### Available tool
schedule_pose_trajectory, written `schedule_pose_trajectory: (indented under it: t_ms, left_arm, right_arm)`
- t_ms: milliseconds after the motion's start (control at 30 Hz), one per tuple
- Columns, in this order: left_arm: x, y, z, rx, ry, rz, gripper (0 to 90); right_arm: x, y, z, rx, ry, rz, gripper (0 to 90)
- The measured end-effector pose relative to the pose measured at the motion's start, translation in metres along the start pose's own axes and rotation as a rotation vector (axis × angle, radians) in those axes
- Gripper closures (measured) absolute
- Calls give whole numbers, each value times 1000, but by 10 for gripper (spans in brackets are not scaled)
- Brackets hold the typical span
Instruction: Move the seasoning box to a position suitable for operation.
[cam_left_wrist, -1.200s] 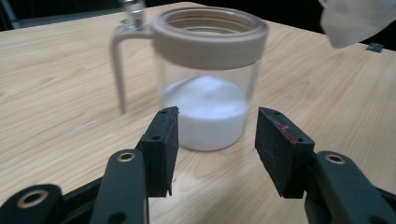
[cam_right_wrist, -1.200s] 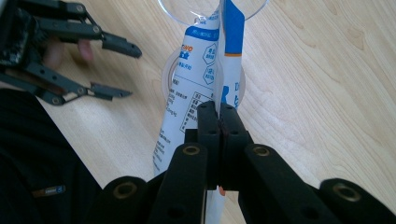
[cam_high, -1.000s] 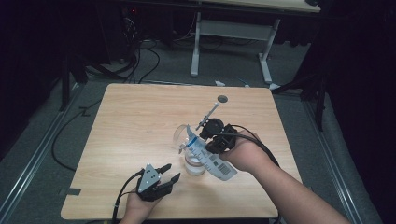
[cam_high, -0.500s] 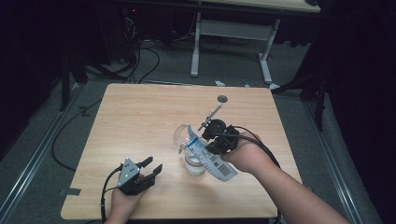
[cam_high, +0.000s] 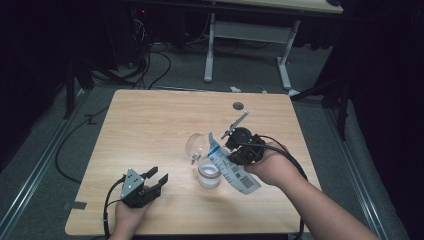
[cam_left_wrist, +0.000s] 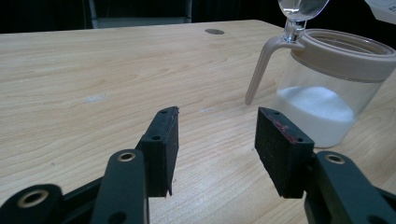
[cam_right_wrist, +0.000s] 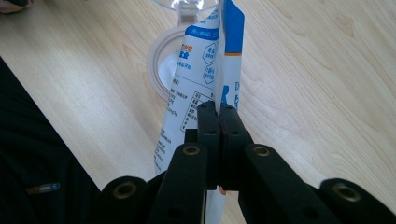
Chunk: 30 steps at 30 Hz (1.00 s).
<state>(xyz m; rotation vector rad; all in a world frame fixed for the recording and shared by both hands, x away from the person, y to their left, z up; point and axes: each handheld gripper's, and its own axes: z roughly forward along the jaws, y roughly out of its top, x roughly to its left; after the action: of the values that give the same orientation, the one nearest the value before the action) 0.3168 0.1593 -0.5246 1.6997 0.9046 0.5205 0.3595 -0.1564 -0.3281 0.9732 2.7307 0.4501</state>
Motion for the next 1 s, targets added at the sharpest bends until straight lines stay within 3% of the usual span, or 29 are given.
schedule_pose_trajectory:
  t_ms: [467, 1000]
  left_arm:
    - [1, -1, -1, -2, -11, -17, 502]
    - [1, -2, -1, 2, -16, -25, 501]
  right_arm:
    - [-15, -14, 6, 20, -25, 55, 897]
    - [-30, -24, 21, 36, -21, 95, 897]
